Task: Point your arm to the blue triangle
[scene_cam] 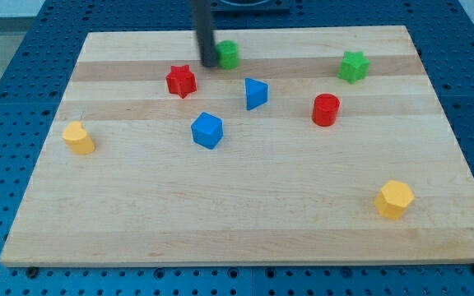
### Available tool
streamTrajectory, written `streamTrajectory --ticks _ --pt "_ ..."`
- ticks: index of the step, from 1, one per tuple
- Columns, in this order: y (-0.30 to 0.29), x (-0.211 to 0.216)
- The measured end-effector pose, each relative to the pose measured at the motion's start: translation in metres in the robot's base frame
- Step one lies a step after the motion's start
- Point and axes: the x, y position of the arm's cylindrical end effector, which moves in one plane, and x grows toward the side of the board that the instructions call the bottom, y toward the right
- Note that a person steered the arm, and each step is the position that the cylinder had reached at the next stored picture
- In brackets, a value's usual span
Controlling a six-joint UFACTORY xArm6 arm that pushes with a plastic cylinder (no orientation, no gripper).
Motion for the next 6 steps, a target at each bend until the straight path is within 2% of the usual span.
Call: streamTrajectory --ticks 1,2,4,5,6 --pt "-0.042 -0.007" --pt "0.011 -0.023" --pt "0.117 -0.016" --pt "0.071 0.002" --pt "0.111 0.018"
